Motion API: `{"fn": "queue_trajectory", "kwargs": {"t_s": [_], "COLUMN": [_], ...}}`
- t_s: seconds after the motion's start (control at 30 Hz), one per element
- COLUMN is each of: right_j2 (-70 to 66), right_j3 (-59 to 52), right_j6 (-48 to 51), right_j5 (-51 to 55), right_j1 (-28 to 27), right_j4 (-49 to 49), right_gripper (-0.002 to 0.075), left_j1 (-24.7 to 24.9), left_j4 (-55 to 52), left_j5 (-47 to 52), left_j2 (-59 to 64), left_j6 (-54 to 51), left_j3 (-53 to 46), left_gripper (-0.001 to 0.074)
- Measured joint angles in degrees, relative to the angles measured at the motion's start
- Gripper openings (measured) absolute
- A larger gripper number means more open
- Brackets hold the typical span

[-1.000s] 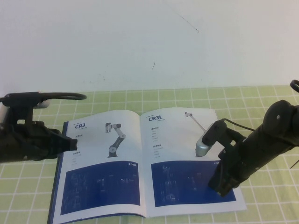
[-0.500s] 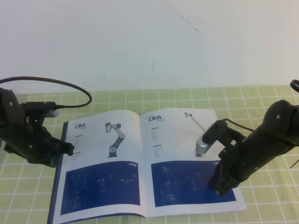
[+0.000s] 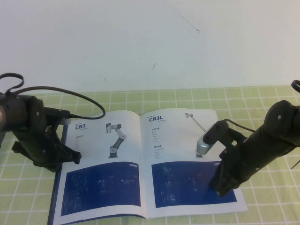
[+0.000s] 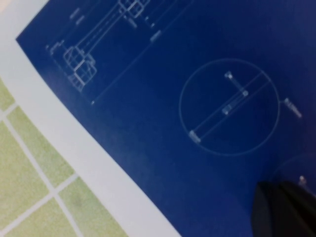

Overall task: Close book
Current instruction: 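Close the open booklet and leave it lying on the table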

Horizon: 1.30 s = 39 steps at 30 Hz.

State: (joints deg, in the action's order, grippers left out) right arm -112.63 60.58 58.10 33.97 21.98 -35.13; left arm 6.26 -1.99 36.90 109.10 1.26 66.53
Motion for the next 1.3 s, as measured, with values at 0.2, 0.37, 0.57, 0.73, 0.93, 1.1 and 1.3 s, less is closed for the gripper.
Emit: {"fn": "queue_trajectory", "kwargs": {"t_s": [0.2,0.37,0.57,0.73,0.93,1.1,1.3], "right_j2": [0.0,0.0,-0.18,-0.23,-0.23,-0.23,-0.23], "right_j3": [0.0,0.0,0.0,0.0,0.0,0.0,0.0], "right_j6": [-0.11,-0.32,-0.45,-0.92,-0.91,-0.91,-0.91], "right_j5": [0.1,0.1,0.1,0.1,0.1,0.1,0.23], "right_j1": [-0.02,-0.12,-0.12,-0.12,-0.12,-0.12,-0.23], "right_j4": [0.0,-0.25,-0.35,-0.45,-0.45,-0.45,-1.56], "right_gripper": [-0.0003,-0.0003,-0.0003,-0.0003,-0.0003,-0.0003,-0.0003], "left_j1": [4.29,6.86,6.99,6.99,6.99,7.03,7.12], "left_j4": [-6.73,-14.72,-17.42,-17.42,-17.42,-14.35,5.49], "left_j5": [0.19,3.84,7.75,7.65,8.02,8.09,7.29], "left_j2": [0.8,1.59,1.97,2.61,4.0,4.05,3.69], "left_j6": [4.86,10.57,13.12,13.76,14.41,13.17,-0.49], "left_j3": [0.48,2.02,4.84,4.94,5.35,5.46,5.93], "left_gripper": [-0.0004,-0.0004,-0.0004,-0.0004,-0.0004,-0.0004,-0.0004]}}
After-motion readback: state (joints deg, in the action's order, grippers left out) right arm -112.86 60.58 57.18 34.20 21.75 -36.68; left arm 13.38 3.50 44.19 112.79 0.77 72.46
